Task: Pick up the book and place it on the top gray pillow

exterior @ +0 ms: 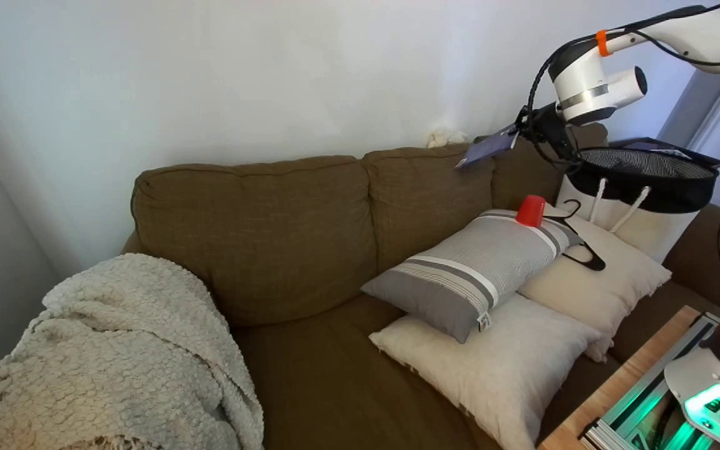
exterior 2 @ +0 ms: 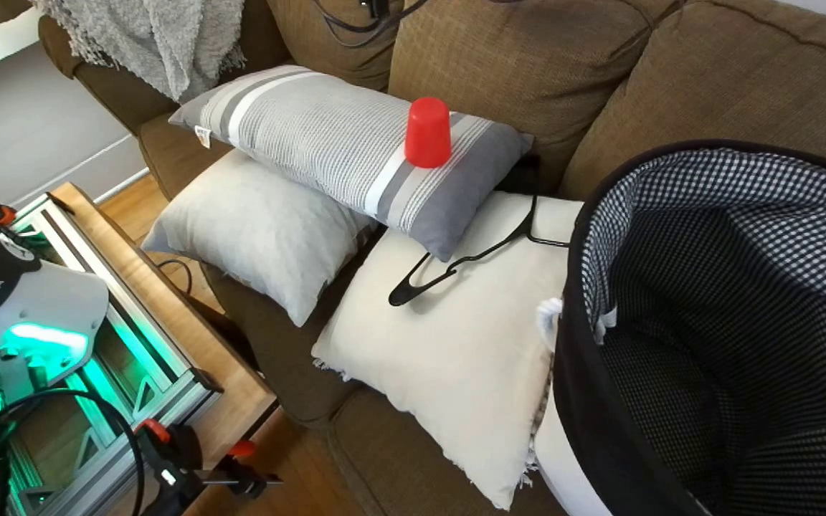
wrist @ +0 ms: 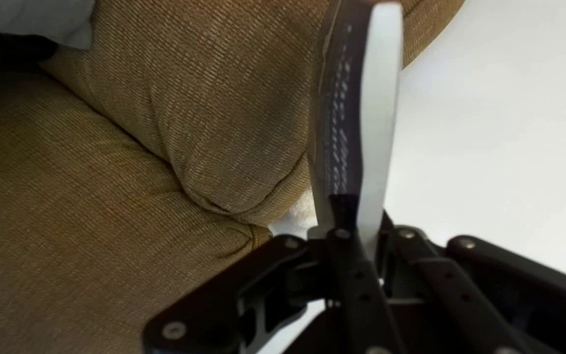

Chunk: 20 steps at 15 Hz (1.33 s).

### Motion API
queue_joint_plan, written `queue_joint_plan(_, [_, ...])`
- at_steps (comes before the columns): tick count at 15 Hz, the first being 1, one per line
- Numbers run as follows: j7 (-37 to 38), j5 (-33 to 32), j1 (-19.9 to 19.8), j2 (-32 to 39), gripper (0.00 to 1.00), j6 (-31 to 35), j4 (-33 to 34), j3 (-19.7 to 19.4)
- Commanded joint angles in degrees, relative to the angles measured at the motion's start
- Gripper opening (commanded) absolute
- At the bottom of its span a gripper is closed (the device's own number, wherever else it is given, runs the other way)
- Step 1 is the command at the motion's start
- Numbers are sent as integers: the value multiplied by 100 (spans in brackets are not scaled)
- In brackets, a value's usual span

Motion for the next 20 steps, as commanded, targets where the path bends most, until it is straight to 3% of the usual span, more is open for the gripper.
queue_joint_plan(1, [27, -3, -272, 29, 10, 347, -231, 380])
queue_joint_plan(3, [88, -7, -644, 51, 10, 741, -546, 894])
queue_joint_plan(5, [96, -8, -729, 52, 10, 772, -608, 987])
queue_joint_plan(6, [1242, -697, -451, -710, 3, -43, -829, 268])
queue_joint_plan(7, [112, 331, -345, -821, 3, -520, -699, 250])
queue_joint_plan(8, [303, 118, -291, -936, 3, -998, -765, 113])
queue_joint_plan(9, [1227, -895, -464, -1191, 3, -1487, -1088, 112])
queue_joint_plan(10, [617, -304, -518, -1449, 3, -1968, -1056, 235])
queue_joint_plan(14, [772, -846, -877, -2263, 3, -3751, -1130, 583])
queue_joint_plan(16, [789, -1218, -773, -2407, 3, -4500, -1028, 486])
queue_joint_plan(17, [567, -1150, -294, -2594, 3, -4939, -927, -39])
queue_joint_plan(20, [634, -1901, 778, -2747, 3, -5755, -784, -1189])
